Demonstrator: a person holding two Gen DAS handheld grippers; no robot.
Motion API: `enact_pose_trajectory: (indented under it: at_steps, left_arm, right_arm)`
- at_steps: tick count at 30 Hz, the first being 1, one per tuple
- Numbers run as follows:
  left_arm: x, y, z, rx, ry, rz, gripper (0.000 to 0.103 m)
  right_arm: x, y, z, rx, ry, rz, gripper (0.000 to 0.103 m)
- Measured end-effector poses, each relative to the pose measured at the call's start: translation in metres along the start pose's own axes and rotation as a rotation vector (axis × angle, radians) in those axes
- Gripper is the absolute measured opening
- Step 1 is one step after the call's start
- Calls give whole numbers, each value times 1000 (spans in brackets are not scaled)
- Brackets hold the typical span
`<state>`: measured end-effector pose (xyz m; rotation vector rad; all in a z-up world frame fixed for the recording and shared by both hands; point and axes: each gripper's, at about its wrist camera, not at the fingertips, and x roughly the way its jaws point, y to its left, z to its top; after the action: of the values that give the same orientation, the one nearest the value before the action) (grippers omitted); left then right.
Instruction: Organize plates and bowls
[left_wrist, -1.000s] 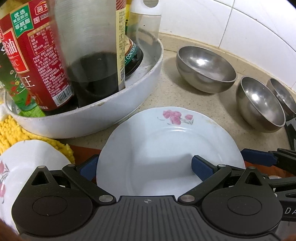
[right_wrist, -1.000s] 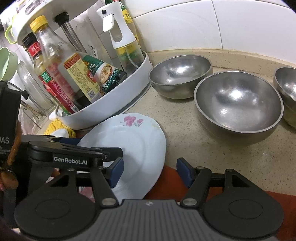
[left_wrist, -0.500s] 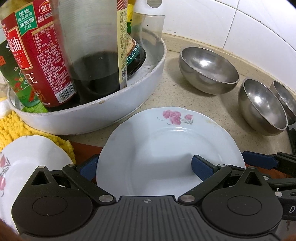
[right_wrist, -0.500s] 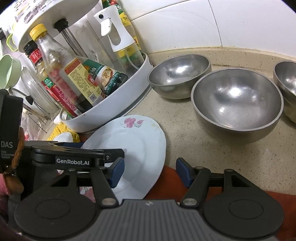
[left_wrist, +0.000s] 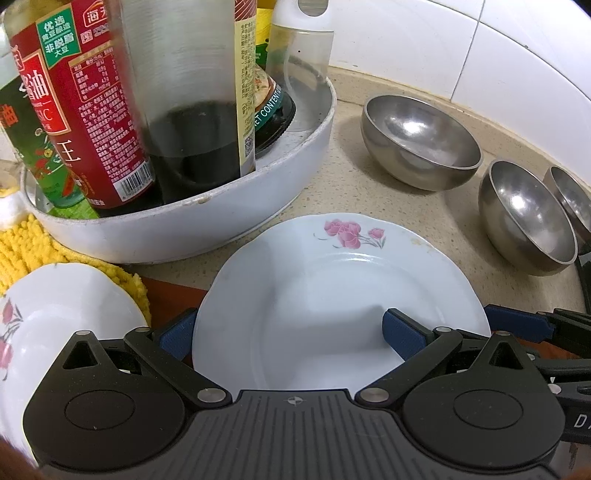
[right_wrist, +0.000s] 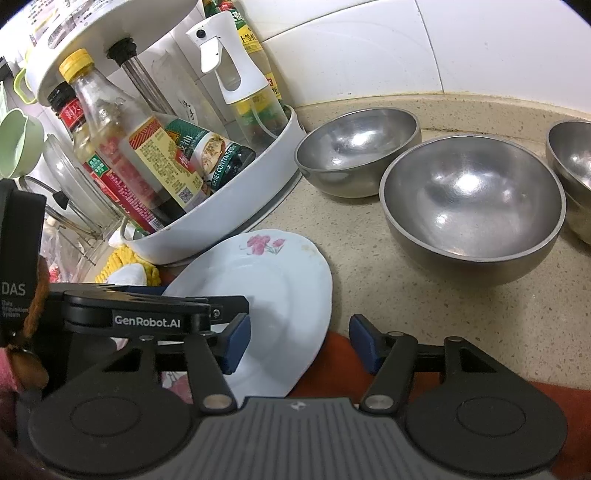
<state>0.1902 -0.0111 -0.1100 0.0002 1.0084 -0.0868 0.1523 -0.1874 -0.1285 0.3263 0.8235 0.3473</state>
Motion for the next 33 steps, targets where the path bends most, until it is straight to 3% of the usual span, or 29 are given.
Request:
enact_pose_trajectory:
  at_steps: [33]
  left_arm:
    - [-2,-11,-1,-22,-9,14,102]
  right_arm:
    - [-2,-4,0,-1,-1,16,48]
